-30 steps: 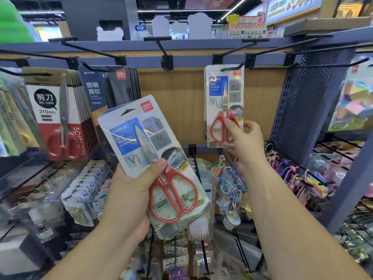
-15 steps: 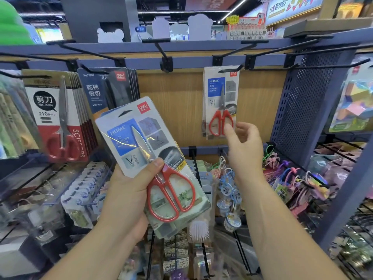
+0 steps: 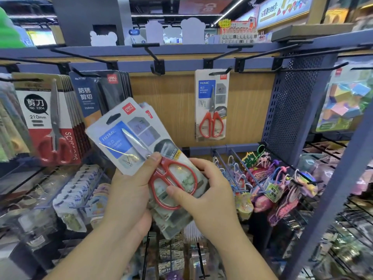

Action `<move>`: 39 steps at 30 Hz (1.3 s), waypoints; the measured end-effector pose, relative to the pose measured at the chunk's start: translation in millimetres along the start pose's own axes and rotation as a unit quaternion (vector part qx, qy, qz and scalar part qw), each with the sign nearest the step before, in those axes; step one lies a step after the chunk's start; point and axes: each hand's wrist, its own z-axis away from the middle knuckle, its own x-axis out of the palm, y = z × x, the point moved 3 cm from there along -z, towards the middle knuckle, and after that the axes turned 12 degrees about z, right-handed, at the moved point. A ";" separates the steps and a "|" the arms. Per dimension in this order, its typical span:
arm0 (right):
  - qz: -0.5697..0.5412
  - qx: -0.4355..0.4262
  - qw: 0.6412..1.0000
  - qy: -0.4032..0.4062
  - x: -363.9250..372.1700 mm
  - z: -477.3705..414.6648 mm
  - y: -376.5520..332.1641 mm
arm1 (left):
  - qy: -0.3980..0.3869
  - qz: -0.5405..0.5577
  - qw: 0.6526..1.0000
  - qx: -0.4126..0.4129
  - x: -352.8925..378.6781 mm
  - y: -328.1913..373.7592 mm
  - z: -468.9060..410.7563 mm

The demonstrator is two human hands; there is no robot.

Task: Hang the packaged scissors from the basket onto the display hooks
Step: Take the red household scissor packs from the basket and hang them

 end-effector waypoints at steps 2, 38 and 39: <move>-0.024 0.016 0.999 0.019 -0.7 3.7 -0.1 | -0.015 0.009 1.000 -0.005 1.8 -0.5 2.1; -0.160 -0.036 0.982 -0.092 -2.4 -15.1 -21.7 | -0.063 -0.086 0.994 0.018 -45.8 27.4 3.6; -0.168 -0.042 0.981 -0.089 0.7 -14.7 -22.6 | -0.058 -0.088 0.994 0.021 -48.4 29.3 2.9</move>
